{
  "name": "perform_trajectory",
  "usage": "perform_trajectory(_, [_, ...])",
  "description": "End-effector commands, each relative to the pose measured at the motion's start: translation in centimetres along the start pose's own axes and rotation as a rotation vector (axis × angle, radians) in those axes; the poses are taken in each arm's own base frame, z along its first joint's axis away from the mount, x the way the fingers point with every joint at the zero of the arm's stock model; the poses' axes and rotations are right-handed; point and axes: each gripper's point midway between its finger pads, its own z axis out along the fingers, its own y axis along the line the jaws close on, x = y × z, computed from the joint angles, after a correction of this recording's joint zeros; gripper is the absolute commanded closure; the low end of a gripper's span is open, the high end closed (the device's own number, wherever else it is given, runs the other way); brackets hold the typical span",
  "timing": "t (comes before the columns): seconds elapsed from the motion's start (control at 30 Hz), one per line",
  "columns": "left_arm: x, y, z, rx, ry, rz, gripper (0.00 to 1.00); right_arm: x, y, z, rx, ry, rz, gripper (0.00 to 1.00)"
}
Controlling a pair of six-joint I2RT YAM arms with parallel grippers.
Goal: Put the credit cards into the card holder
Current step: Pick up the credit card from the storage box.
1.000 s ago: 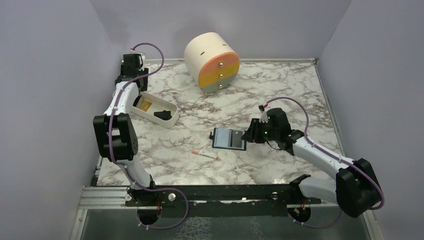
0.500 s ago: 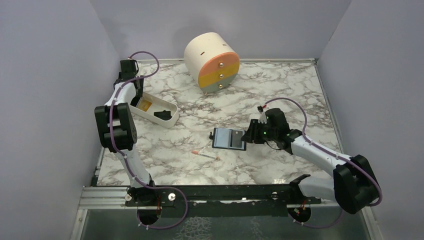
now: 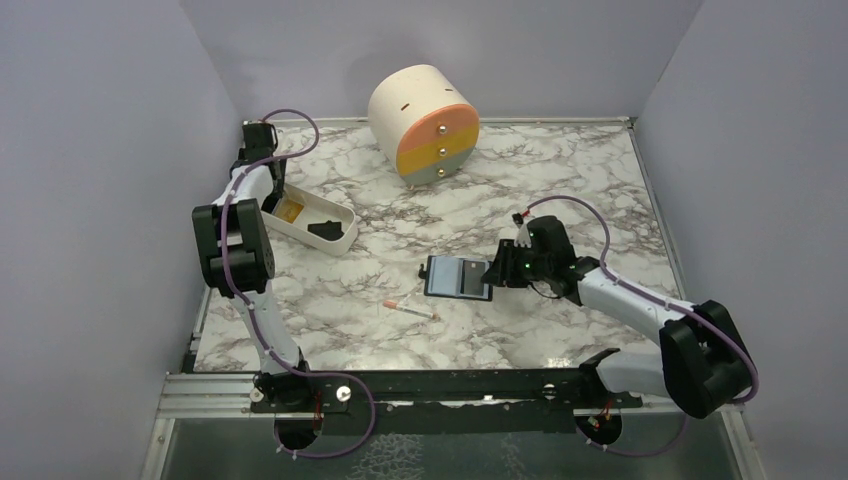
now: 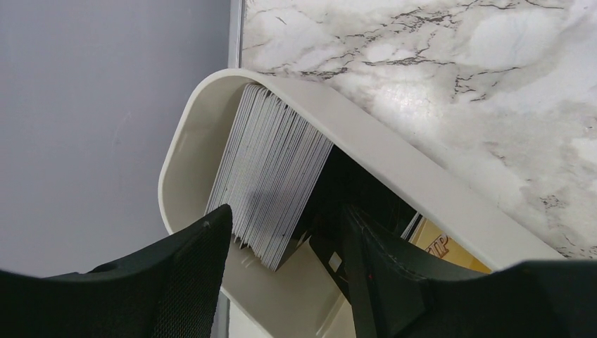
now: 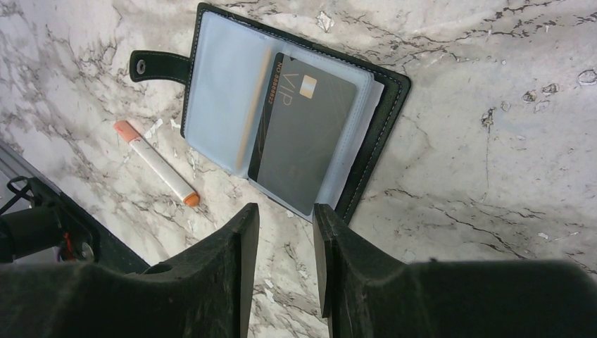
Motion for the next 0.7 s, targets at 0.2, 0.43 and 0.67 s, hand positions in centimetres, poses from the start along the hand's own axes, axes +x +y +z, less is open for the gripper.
perform_trajectory(0.2, [-1.4,2.3,0.2,-0.088,0.001,0.015,0.41,-2.0,1.1,0.7,-0.037,-0.036,-0.045,0.66])
perform_trajectory(0.43, [-1.9,2.6,0.5,-0.105,0.003,0.036,0.46,-1.6,0.9,1.3,-0.04,-0.015,-0.039,0.66])
perform_trajectory(0.67, [-1.5,1.9,1.0,-0.08,0.016,0.041,0.47,-2.0,0.9,1.0,-0.031,-0.031,-0.047,0.66])
